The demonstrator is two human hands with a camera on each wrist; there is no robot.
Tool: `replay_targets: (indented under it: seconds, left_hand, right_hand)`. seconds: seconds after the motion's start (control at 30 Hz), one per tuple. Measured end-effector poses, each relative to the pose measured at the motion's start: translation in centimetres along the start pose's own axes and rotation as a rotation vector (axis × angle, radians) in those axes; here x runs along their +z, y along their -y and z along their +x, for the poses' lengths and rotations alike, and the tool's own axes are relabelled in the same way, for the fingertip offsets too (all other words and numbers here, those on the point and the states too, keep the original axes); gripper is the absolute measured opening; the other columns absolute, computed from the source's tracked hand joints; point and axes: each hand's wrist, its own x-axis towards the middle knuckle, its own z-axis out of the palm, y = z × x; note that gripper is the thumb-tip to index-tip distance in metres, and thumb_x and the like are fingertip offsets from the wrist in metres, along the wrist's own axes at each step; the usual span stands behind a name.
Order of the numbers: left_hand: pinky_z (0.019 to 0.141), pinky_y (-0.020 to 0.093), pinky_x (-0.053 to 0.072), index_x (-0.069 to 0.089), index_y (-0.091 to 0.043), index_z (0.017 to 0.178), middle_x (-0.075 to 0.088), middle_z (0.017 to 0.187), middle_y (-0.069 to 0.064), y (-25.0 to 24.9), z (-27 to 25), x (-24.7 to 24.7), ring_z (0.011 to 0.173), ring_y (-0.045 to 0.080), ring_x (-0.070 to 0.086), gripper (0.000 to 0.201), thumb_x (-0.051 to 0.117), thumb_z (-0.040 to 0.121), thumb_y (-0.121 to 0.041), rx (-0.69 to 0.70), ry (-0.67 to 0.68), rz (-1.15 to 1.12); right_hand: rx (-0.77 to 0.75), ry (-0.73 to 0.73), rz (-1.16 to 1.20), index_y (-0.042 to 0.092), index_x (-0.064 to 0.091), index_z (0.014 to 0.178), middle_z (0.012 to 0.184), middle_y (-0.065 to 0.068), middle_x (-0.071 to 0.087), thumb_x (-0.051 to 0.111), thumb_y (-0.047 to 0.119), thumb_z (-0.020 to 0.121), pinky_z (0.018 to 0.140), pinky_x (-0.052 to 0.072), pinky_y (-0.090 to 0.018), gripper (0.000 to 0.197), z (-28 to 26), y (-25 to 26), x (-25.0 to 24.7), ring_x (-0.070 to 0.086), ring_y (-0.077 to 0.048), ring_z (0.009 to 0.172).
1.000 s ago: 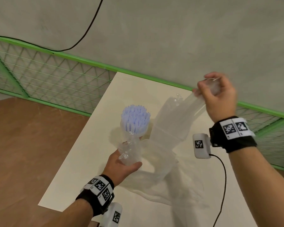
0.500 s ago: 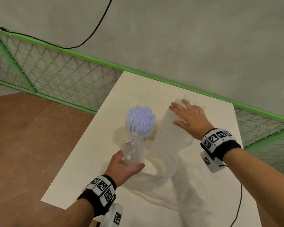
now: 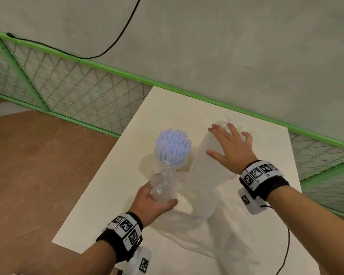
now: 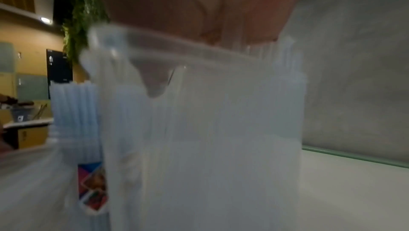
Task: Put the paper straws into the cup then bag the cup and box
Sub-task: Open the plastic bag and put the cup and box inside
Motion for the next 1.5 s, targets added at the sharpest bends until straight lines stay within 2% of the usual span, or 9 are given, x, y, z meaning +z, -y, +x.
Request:
replay_targets:
  seconds: [0.13, 0.3, 0.47, 0.6, 0.8, 0.9, 0.97, 1.13, 1.5]
  left_hand:
    - [0.077, 0.010, 0.052, 0.062, -0.029, 0.118, 0.073, 0.108, -0.007, 0.2, 0.1, 0.0, 0.094, -0.001, 0.069, 0.060, 0.087, 0.070, -0.005, 0.001, -0.008, -0.005]
    - [0.079, 0.013, 0.053, 0.062, -0.024, 0.121, 0.074, 0.106, -0.006, 0.2, 0.2, 0.2, 0.093, 0.001, 0.070, 0.060, 0.087, 0.069, -0.005, 0.010, 0.002, -0.003]
    - [0.078, 0.011, 0.052, 0.062, -0.031, 0.118, 0.074, 0.103, -0.008, 0.3, 0.3, 0.1, 0.093, 0.000, 0.070, 0.060, 0.088, 0.069, -0.008, 0.009, 0.000, -0.005]
    - [0.077, 0.011, 0.052, 0.061, -0.035, 0.116, 0.074, 0.103, -0.009, 0.4, 0.4, 0.0, 0.094, 0.001, 0.070, 0.060, 0.088, 0.069, -0.009, 0.006, -0.006, -0.007]
    - [0.080, 0.013, 0.053, 0.061, -0.036, 0.116, 0.074, 0.104, -0.011, 0.5, 0.4, -0.2, 0.096, 0.001, 0.069, 0.061, 0.089, 0.068, -0.011, 0.022, 0.006, -0.004]
    - [0.082, 0.015, 0.051, 0.062, -0.037, 0.116, 0.074, 0.105, -0.013, 0.5, 0.3, -0.1, 0.098, 0.003, 0.069, 0.061, 0.089, 0.068, -0.010, 0.055, 0.037, 0.015]
    - [0.083, 0.014, 0.050, 0.061, -0.038, 0.116, 0.074, 0.104, -0.017, 0.5, 0.2, 0.0, 0.099, 0.002, 0.069, 0.063, 0.088, 0.068, -0.007, 0.079, 0.054, 0.023]
    - [0.080, 0.012, 0.049, 0.063, -0.036, 0.114, 0.073, 0.103, -0.020, -0.1, 0.0, 0.4, 0.097, 0.000, 0.069, 0.056, 0.087, 0.070, -0.012, 0.136, 0.088, 0.089]
    - [0.067, 0.018, 0.050, 0.071, -0.027, 0.100, 0.074, 0.084, -0.004, 0.2, -0.3, 0.4, 0.074, 0.009, 0.067, 0.030, 0.080, 0.077, -0.011, 0.113, 0.045, 0.069]
  right_hand:
    - [-0.027, -0.056, -0.029, 0.044, 0.019, 0.149, 0.159, 0.019, 0.019, 0.044, 0.056, 0.095, 0.107, 0.021, -0.054, 0.061, 0.2, -0.5, 0.4, 0.014, -0.024, 0.149]
    - [0.022, -0.065, -0.013, 0.052, 0.033, 0.139, 0.154, 0.027, 0.027, 0.033, 0.078, 0.085, 0.105, 0.014, -0.055, 0.060, 0.3, 0.5, 0.6, 0.018, -0.025, 0.147]
    - [0.127, -0.250, 0.124, 0.048, 0.061, 0.111, 0.135, 0.028, 0.053, 0.043, 0.052, 0.094, 0.096, 0.021, -0.049, 0.026, 1.2, 1.1, 0.9, 0.037, -0.019, 0.138]
    - [0.117, -0.286, 0.230, 0.042, 0.055, 0.126, 0.140, 0.022, 0.050, 0.052, 0.031, 0.096, 0.095, 0.021, -0.043, 0.032, 1.2, 0.4, 0.6, 0.037, -0.013, 0.138]
    - [0.045, -0.097, 0.095, 0.046, 0.032, 0.145, 0.155, 0.028, 0.022, 0.025, 0.053, 0.102, 0.106, 0.010, -0.054, 0.044, 0.4, 0.2, -1.1, 0.005, -0.009, 0.149]
    - [-0.129, -0.281, 0.335, 0.039, 0.045, 0.137, 0.149, 0.020, 0.040, 0.043, 0.040, 0.093, 0.107, 0.022, -0.048, 0.044, -1.3, 2.3, -2.9, 0.028, -0.010, 0.143]
    - [-0.340, -0.200, 0.534, 0.031, 0.047, 0.137, 0.143, 0.012, 0.049, 0.057, 0.031, 0.084, 0.106, 0.035, -0.050, 0.054, -2.7, 4.6, -3.4, 0.044, -0.009, 0.133]
    - [-0.470, 0.153, 0.645, 0.027, 0.044, 0.142, 0.140, 0.013, 0.052, 0.075, 0.027, 0.078, 0.107, 0.035, -0.019, 0.071, -5.7, 9.3, -1.1, 0.046, 0.001, 0.128]
    - [-0.297, -0.276, 0.896, 0.015, 0.068, 0.092, 0.087, 0.007, 0.068, 0.073, 0.003, 0.075, 0.080, 0.051, -0.028, 0.021, -7.9, 11.2, 3.1, 0.065, -0.011, 0.088]
